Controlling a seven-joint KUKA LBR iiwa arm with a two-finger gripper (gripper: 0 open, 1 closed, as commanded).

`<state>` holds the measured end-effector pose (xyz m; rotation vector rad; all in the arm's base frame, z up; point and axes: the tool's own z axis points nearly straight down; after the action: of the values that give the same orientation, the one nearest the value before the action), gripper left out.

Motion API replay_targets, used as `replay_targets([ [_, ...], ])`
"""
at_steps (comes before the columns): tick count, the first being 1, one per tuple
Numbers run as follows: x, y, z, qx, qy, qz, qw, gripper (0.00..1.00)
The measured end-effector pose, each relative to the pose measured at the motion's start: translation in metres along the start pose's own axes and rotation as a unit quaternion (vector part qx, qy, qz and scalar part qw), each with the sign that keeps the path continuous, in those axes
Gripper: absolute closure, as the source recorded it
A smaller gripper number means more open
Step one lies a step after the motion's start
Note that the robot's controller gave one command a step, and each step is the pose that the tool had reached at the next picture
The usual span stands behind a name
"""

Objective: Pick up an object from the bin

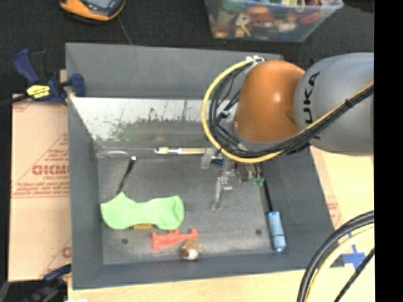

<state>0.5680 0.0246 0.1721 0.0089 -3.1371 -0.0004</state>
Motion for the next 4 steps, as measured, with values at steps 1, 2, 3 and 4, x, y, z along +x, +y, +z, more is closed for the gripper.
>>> replay_targets([
  [1,-0.001,0.000,-0.005,0.000,-0.0030,0.000,1.0000,0.00],
  [2,-0.020,0.105,0.104,-0.001,-0.0031,-0.076,0.9971,0.00],
  [3,-0.042,0.090,0.045,0.001,-0.0101,-0.041,0.9991,0.00],
  [4,0.009,0.162,0.072,-0.002,-0.0001,-0.082,0.9966,0.00],
])
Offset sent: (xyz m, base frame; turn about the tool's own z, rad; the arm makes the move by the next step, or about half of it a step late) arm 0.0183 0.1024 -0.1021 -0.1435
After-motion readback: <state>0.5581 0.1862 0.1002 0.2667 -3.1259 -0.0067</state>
